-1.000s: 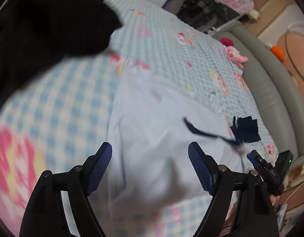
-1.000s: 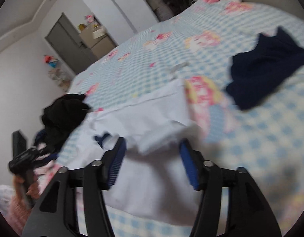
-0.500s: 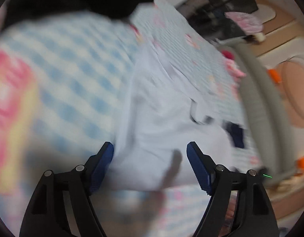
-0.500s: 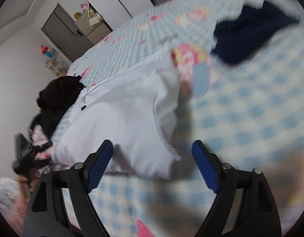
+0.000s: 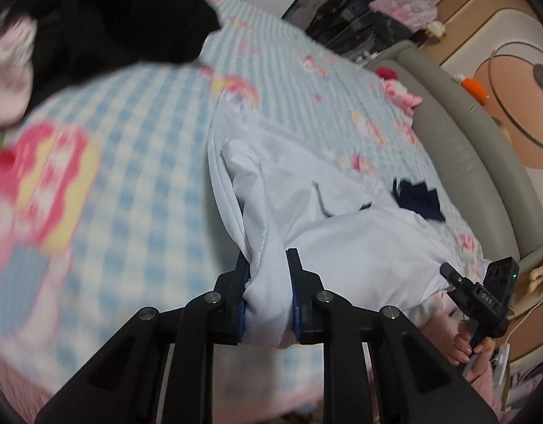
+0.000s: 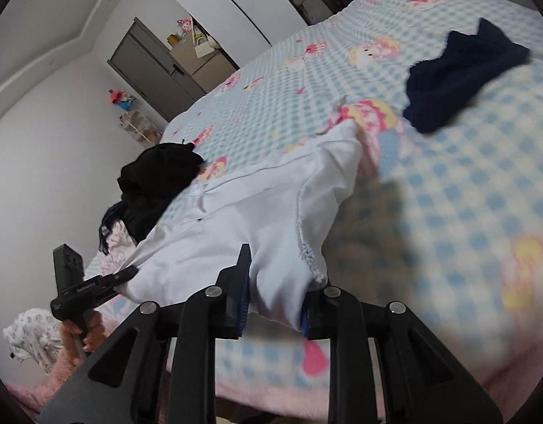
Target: Fold clothes
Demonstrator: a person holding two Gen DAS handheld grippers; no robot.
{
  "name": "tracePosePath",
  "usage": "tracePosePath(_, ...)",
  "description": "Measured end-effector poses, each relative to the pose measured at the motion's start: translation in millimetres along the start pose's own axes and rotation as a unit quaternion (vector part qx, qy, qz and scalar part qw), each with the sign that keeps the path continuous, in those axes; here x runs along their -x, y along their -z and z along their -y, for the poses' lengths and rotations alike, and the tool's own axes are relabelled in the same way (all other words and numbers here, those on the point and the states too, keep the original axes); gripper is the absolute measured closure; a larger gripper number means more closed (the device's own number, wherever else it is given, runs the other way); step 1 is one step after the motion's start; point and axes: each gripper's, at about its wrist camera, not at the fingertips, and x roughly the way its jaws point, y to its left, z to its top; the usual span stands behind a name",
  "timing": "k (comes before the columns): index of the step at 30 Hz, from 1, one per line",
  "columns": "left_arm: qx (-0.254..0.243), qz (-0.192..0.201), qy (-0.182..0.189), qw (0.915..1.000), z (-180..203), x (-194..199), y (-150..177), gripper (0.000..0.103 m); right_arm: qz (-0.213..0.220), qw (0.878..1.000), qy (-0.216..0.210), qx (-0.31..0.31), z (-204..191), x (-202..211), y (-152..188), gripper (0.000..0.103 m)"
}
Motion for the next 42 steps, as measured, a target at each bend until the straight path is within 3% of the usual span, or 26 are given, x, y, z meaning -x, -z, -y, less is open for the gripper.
tracePosePath(4,0.031,-0.047,-0.047,0.9973,-24,-12,23,0.068,-0.079,0.991,0.095,-0.050,31,-21,36,0.066)
tracePosePath(6,0.025,0.000,-0.054,0.9982,-21,8,20,0.062,-0.051,0.993,0.089,-0.065,29,-8,34,0.065)
tracePosePath(8,0.007,0.064,-0.095,0.9934,-15,30,21,0.054,0.001,0.991,0.132,-0.034,15,14,31,0.064)
tracePosePath(10,-0.003,0.089,-0.082,0.9927,-10,40,21,0.054,0.045,0.986,0.159,-0.003,0,32,29,0.061)
tracePosePath(13,-0.050,0.082,-0.073,0.9927,16,27,21,0.054,0.059,0.987,0.143,0.043,-22,35,25,0.057)
tracePosePath(19,-0.139,0.044,-0.082,0.9860,65,-12,20,0.054,0.005,0.981,0.114,0.154,-69,-15,22,0.057)
tracePosePath(23,-0.178,0.047,-0.164,0.9691,69,-22,-3,0.055,-0.030,0.979,0.117,0.164,-68,-40,20,0.057)
tracePosePath(26,-0.149,0.056,-0.162,0.9738,46,-22,-31,0.057,-0.025,0.984,0.109,0.142,-58,-37,6,0.057)
tracePosePath(31,-0.106,0.024,-0.126,0.9861,18,-46,-51,0.055,-0.009,0.983,0.124,0.136,-51,-42,-28,0.049)
tracePosePath(33,-0.103,0.008,-0.114,0.9881,14,-56,-50,0.058,-0.012,0.984,0.123,0.131,-48,-53,-34,0.049)
tracePosePath(34,-0.103,0.000,-0.109,0.9887,13,-60,-49,0.067,-0.015,0.984,0.122,0.128,-46,-59,-37,0.049)
tracePosePath(35,-0.110,-0.002,-0.113,0.9875,15,-63,-47,0.085,-0.023,0.984,0.122,0.124,-43,-66,-35,0.049)
tracePosePath(36,-0.119,0.000,-0.120,0.9856,16,-64,-46,0.091,-0.033,0.985,0.121,0.117,-38,-74,-32,0.048)
tracePosePath(38,-0.129,0.009,-0.129,0.9832,17,-63,-45,0.096,-0.052,0.986,0.123,0.103,-26,-88,-22,0.048)
tracePosePath(42,-0.110,0.062,-0.127,0.9838,12,-41,-54,0.097,-0.062,0.983,0.142,0.100,-15,-98,-3,0.050)
